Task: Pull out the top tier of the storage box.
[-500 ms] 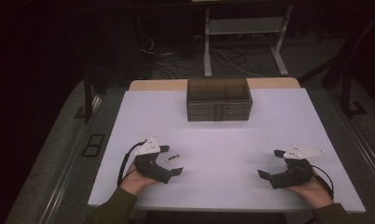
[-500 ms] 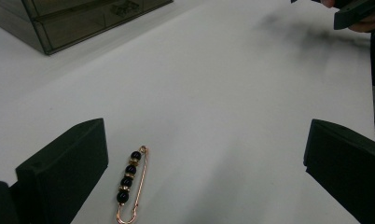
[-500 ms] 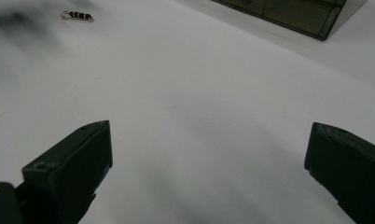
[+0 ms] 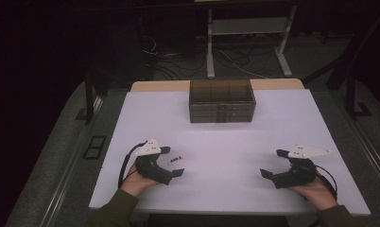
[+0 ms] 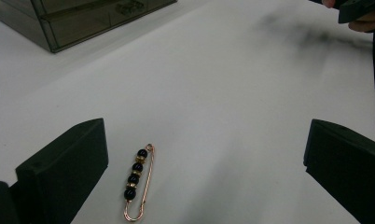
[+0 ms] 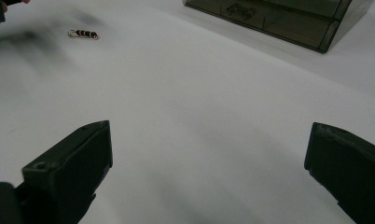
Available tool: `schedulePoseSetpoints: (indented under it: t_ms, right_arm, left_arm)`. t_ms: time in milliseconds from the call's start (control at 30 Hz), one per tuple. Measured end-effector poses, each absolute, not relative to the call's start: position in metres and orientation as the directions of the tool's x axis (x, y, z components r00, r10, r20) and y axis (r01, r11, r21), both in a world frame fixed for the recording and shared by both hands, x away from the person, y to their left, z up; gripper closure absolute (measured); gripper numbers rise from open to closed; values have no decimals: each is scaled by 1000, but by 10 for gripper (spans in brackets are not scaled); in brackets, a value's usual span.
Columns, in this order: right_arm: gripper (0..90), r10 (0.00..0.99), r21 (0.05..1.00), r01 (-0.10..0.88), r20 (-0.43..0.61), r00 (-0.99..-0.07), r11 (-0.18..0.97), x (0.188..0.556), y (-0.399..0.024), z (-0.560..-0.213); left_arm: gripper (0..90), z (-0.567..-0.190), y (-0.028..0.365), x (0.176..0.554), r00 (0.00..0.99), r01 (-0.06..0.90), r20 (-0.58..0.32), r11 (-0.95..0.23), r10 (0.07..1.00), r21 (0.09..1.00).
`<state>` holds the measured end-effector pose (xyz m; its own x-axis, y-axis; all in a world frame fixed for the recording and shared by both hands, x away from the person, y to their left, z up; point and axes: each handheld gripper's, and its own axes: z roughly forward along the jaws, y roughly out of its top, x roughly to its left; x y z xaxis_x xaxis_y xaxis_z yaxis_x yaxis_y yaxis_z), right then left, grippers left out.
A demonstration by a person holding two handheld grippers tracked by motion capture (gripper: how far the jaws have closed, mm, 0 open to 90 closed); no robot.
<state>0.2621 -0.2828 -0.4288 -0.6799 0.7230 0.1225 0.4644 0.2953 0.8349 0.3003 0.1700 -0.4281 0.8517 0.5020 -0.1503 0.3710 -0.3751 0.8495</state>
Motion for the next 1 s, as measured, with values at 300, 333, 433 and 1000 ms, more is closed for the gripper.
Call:
schedulePoseSetpoints:
  t_ms: [300, 333, 433, 1000]
  right_arm:
    - [3, 721, 840, 457, 121, -682, 291, 267, -278, -426]
    - [4, 720, 842, 455, 121, -683, 290, 268, -278, -426]
    - [4, 716, 840, 456, 122, -687, 295, 270, -277, -425]
    - [4, 719, 841, 452, 114, -686, 298, 282, -271, -424]
  left_arm:
    - [0, -428, 170, 301, 849, 378, -156, -373, 505, 848]
    - [0, -428, 170, 301, 849, 379, -157, -373, 505, 847]
    - [0, -428, 171, 302, 845, 385, -167, -360, 508, 850]
    - [0, -428, 168, 305, 843, 391, -176, -355, 509, 849]
